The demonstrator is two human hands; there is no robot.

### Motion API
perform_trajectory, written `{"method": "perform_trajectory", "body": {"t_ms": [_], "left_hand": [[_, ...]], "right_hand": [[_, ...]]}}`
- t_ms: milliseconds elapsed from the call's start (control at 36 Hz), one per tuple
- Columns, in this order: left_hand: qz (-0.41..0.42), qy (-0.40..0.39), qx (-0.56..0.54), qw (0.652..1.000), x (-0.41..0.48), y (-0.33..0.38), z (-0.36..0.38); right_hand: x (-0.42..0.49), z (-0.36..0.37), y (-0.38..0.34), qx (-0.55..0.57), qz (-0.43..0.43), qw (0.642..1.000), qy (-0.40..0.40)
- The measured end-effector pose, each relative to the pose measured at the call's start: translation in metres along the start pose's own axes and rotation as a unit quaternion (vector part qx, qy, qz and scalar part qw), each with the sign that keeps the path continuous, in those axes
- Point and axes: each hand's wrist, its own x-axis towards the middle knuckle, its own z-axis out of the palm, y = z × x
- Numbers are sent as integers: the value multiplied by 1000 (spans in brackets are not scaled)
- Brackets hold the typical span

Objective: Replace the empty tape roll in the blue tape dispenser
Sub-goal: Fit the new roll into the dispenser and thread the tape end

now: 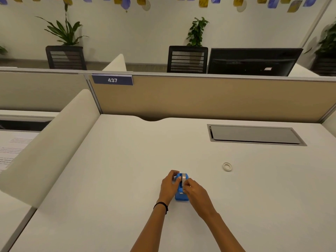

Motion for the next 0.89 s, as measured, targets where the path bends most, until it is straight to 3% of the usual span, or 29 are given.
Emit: {"method": "perform_trajectory", "body": {"t_ms": [889], "left_hand": [[0,4,15,1000,0,-1,0]], "right_hand": [[-8,-1,8,-115,-48,992,-21]]}}
